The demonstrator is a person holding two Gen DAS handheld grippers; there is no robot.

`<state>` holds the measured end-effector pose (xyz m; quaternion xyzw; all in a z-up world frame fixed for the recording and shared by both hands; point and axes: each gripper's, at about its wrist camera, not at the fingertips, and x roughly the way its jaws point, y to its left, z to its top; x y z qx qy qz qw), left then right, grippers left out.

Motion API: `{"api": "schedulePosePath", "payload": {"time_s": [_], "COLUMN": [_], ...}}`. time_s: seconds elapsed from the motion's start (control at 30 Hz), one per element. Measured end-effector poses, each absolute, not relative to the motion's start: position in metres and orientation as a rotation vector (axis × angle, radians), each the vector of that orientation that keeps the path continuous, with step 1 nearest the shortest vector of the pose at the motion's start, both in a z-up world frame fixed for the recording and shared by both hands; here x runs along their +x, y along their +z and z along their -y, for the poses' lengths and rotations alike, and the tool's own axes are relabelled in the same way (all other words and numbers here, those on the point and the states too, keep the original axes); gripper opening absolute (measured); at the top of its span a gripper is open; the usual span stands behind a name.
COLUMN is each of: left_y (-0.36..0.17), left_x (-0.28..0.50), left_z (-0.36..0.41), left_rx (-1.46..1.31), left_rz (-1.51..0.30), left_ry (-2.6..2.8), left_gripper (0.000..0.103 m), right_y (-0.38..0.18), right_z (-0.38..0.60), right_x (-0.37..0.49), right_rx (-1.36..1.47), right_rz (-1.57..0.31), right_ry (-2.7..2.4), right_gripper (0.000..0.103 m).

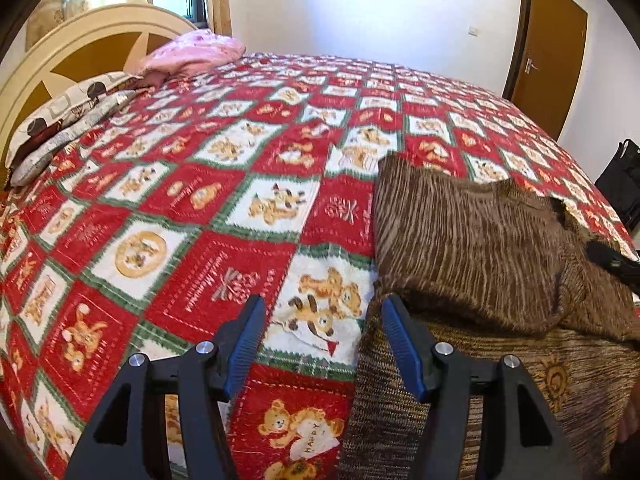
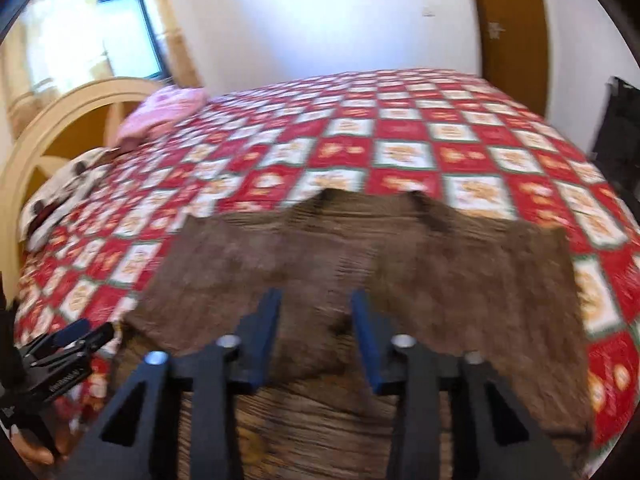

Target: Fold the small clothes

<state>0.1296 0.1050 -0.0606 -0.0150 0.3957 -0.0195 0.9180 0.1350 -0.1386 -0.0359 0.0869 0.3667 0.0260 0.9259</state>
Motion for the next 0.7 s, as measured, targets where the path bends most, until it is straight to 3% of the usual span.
{"api": "schedulePosePath", "payload": {"time_s": [0.2, 0.5, 0.7], "left_y": [-0.049, -0.047, -0.047], "left_x": [0.121, 0.122, 0.120], "left_z": [-0.110, -0.112, -0.108], "left_rx": [-0.005, -0.014, -0.001], "left_rz": [-0.775, -0.765, -0.775], "left_ry": [-0.036, -0.048, -0.057], "left_gripper": [0.062, 0.062, 0.062], "right_y": [-0.074, -0.082, -0.054], "right_z": [0.120, 0.156, 0.162], "right_x": [0.155, 0.096, 0.090], "right_rx": [0.116, 0.158, 0.165], "right_rz": [-0.901, -0.963, -0.868], "right_ry": [0.148, 0.071, 0.015], "right_gripper": [0.029, 0.027, 0.028]}}
